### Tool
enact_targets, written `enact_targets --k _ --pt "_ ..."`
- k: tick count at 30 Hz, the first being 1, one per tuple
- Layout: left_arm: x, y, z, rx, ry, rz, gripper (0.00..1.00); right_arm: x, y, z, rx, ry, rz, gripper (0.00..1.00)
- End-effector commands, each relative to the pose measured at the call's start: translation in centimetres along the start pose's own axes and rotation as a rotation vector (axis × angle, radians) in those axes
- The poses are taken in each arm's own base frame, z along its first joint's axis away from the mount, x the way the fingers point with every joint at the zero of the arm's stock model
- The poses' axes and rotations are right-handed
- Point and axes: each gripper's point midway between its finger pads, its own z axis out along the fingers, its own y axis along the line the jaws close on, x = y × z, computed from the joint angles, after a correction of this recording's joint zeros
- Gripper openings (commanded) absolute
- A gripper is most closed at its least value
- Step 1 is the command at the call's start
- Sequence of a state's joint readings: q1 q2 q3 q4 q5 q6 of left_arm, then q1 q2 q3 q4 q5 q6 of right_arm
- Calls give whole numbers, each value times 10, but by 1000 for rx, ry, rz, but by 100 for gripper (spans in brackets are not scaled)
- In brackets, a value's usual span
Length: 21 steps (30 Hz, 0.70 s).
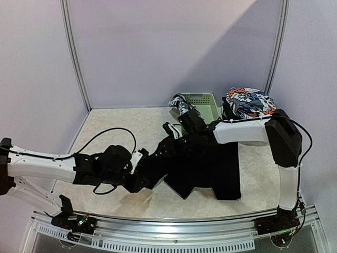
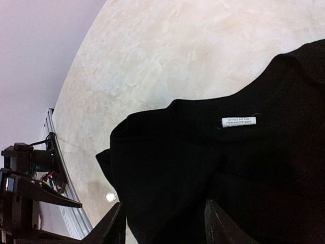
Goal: Fold and stack the mixed laundry pile
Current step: Pick up the crumpled T-shirt from the center of the board.
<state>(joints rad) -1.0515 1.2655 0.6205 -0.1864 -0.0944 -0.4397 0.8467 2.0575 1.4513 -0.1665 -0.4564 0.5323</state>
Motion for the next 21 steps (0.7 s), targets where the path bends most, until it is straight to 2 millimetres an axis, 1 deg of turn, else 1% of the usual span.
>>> enact_targets --k 1,5,9,10,11,12,15,18,20,21 --pt "14 25 -10 -98 13 -38 48 18 -15 21 93 71 -5 51" --pt "13 43 -18 -145 -16 -85 48 36 -19 24 142 121 -20 39" --pt "5 64 -28 -202 -64 -145 48 54 -17 22 181 153 -60 17" --pt "2 68 -29 -207 -77 -157 48 56 -16 21 188 151 -71 9" --pt "-1 71 -30 -210 -88 -163 49 61 -17 19 195 154 -75 4" --pt "-5 73 -30 -210 -100 -166 50 63 -16 18 195 152 -79 2" --pt "-19 80 -28 -204 -119 -172 58 65 -9 7 181 122 -94 0" --pt "-33 84 -19 -174 -107 -172 59 66 -8 -1 181 104 -98 0" --pt "-40 77 -6 -128 -73 -137 60 68 -9 -1 181 106 -95 0" --pt "-44 71 -1 -94 -65 -116 60 70 -11 0 181 111 -91 0"
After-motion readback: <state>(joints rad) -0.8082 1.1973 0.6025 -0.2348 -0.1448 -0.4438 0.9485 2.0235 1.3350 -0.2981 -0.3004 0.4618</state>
